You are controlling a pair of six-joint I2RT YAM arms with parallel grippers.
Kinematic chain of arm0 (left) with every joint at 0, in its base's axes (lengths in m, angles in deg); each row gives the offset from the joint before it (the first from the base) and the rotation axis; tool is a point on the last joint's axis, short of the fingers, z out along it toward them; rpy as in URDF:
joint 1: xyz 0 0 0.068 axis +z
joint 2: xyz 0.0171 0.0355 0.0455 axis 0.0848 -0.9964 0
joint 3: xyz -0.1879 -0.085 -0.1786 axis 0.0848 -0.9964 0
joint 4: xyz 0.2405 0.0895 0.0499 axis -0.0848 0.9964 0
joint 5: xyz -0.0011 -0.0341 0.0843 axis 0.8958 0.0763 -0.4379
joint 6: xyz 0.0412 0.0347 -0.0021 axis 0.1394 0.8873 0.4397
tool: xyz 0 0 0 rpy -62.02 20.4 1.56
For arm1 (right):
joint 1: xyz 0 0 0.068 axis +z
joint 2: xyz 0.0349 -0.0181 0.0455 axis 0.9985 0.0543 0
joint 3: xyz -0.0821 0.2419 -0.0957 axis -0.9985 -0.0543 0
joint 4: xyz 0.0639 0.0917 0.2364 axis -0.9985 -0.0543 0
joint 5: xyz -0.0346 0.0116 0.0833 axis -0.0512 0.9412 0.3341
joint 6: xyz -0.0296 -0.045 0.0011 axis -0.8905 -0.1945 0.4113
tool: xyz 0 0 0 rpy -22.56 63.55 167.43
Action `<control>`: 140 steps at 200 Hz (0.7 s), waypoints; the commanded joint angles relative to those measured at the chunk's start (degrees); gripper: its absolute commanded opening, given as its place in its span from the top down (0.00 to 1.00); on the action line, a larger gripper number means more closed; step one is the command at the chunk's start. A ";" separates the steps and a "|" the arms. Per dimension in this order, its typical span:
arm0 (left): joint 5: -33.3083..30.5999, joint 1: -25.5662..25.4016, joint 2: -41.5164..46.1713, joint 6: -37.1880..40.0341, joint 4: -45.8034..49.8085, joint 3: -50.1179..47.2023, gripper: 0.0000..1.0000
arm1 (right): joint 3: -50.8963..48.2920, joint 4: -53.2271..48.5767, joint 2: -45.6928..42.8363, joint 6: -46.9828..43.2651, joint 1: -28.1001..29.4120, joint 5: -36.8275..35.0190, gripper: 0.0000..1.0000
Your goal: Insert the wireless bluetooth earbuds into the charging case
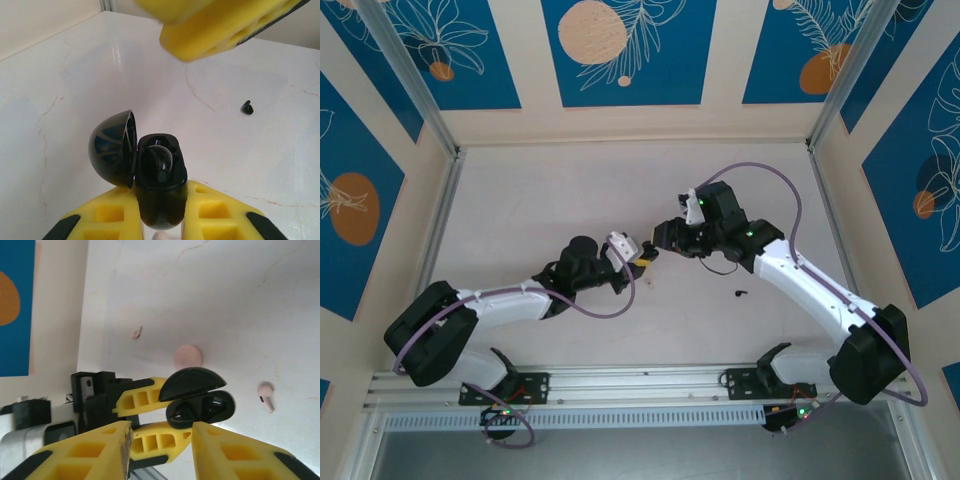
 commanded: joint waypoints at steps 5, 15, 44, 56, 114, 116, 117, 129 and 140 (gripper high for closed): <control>1.16 -0.60 1.64 1.61 -2.18 -0.83 0.83 | -1.96 -2.28 -2.12 -3.12 -2.10 2.78 0.65; 1.70 -0.59 1.80 1.84 -2.50 -1.11 0.83 | -2.63 -3.75 -2.40 -4.00 -4.09 4.05 0.65; 1.30 -0.58 2.34 2.14 -1.53 -1.38 0.83 | -1.23 -16.21 0.36 -7.06 -12.19 3.70 0.65; 1.15 -0.60 2.44 2.11 -1.55 -1.53 0.83 | -0.65 -22.39 2.63 -8.21 -16.32 1.69 0.65; 0.64 -0.54 2.45 2.41 -1.16 -1.61 0.82 | -5.53 -28.18 12.19 -16.96 -33.37 -3.37 0.58; 0.69 -0.56 2.38 2.48 -1.09 -1.60 0.82 | -5.55 -27.96 12.61 -17.28 -33.63 -3.34 0.57; 0.74 -0.58 2.36 2.49 -1.03 -1.64 0.83 | -5.56 -27.85 12.71 -17.45 -33.77 -3.32 0.57; 0.79 -0.60 2.13 2.54 -0.97 -1.42 0.82 | -5.69 -26.54 15.46 -18.61 -35.04 -3.38 0.56; 0.80 -0.55 1.91 2.64 -0.94 -1.33 0.82 | -5.41 -25.68 17.77 -19.42 -35.68 -3.36 0.56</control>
